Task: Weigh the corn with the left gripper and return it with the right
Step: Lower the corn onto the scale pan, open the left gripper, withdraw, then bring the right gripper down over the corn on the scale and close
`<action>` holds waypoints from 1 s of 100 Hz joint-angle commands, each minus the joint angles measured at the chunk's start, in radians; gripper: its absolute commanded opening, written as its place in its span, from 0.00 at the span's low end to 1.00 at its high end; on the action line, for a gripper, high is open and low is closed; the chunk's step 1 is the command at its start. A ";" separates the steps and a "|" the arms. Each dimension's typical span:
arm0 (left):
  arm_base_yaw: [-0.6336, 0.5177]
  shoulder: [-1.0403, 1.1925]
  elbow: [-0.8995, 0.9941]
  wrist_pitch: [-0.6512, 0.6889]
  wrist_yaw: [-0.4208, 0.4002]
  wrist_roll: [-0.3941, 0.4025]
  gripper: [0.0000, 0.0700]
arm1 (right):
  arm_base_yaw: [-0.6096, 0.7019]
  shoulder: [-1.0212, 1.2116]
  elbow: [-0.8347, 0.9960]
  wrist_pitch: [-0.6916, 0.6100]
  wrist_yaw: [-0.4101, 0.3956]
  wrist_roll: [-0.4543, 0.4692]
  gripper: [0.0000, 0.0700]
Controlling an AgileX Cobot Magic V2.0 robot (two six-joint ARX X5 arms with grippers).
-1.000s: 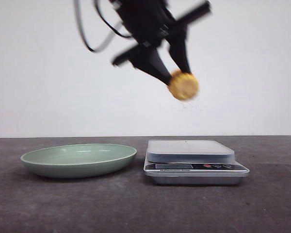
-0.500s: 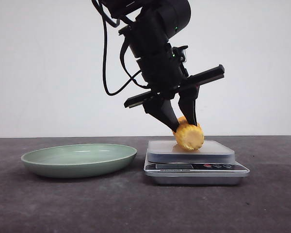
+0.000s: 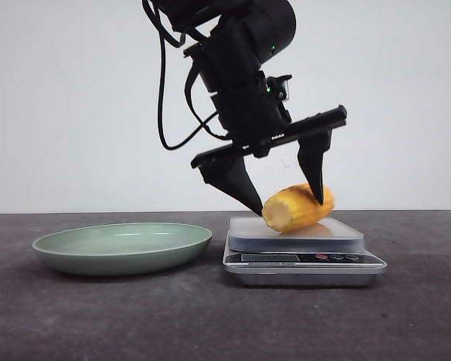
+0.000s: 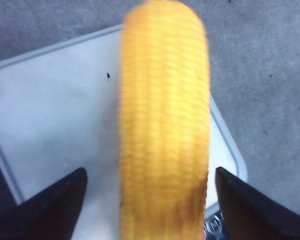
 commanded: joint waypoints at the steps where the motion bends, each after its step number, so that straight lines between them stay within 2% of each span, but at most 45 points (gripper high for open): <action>1: -0.012 -0.096 0.021 0.017 -0.003 0.036 0.75 | 0.002 0.003 0.020 0.005 -0.002 -0.013 0.70; 19: -0.010 -0.373 0.021 -0.018 -0.009 0.101 0.74 | 0.002 0.003 0.020 0.005 -0.002 -0.013 0.70; 31: 0.002 -0.582 0.021 -0.102 -0.064 0.131 0.74 | 0.004 0.013 0.020 0.006 -0.002 -0.012 0.70; 42: 0.004 -0.768 0.021 -0.214 -0.147 0.167 0.74 | 0.018 0.054 0.020 0.008 -0.003 -0.012 0.75; 47: 0.003 -0.850 0.021 -0.272 -0.208 0.178 0.74 | 0.031 0.083 0.020 0.010 -0.012 -0.012 0.79; 55: -0.001 -0.972 0.021 -0.369 -0.308 0.179 0.74 | 0.059 0.141 0.020 0.023 -0.036 -0.011 0.79; 77: -0.001 -1.263 0.019 -0.608 -0.490 0.119 0.73 | 0.171 0.301 0.020 0.136 -0.022 -0.001 0.79; 84: -0.001 -1.336 0.017 -0.687 -0.511 0.084 0.73 | 0.212 0.349 0.020 0.179 -0.005 0.008 0.79; 100: 0.016 -1.491 -0.013 -0.836 -0.543 -0.051 0.73 | 0.316 0.458 0.020 0.254 0.074 0.014 0.79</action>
